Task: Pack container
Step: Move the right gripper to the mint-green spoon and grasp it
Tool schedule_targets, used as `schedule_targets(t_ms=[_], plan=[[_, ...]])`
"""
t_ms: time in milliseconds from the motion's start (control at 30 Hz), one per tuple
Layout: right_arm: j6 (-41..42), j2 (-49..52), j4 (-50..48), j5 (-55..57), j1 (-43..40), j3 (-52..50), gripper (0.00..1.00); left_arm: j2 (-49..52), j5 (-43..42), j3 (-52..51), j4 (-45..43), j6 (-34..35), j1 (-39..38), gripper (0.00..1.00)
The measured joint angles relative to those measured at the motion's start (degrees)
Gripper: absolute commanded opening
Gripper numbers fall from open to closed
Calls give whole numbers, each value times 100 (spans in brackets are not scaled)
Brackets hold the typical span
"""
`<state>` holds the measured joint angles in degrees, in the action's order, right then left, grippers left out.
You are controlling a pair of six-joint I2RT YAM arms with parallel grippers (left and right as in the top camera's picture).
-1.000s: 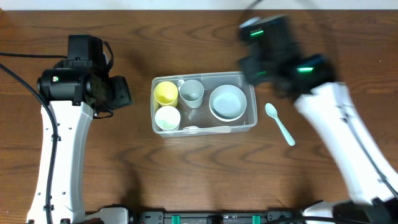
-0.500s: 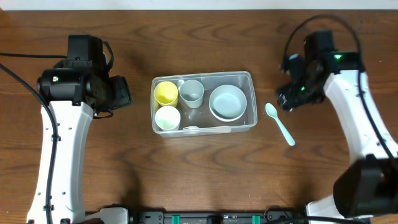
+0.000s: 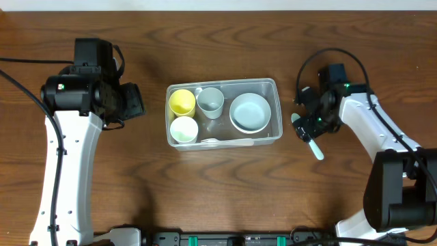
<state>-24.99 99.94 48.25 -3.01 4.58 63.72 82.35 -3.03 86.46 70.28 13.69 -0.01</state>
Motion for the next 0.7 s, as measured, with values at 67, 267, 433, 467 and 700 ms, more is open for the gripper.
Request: schedule_targets(t_ms=[67,267,433,467,700], plan=[[-50,2,-236,-2,7,-149,88,0,0,0,2,0,0,64],[-243,4,-737,-2,44,-492,87,0,0,2,2,0,0,64],[-289,7,-992,2,48,-614,86,0,-2,2,2,0,0,64],[-297,9,-1040,4,48,-619,86,0,0,2,2,0,0,64],[-330,9,-1185,4,48,-619,86,0,-2,2,2,0,0,64]])
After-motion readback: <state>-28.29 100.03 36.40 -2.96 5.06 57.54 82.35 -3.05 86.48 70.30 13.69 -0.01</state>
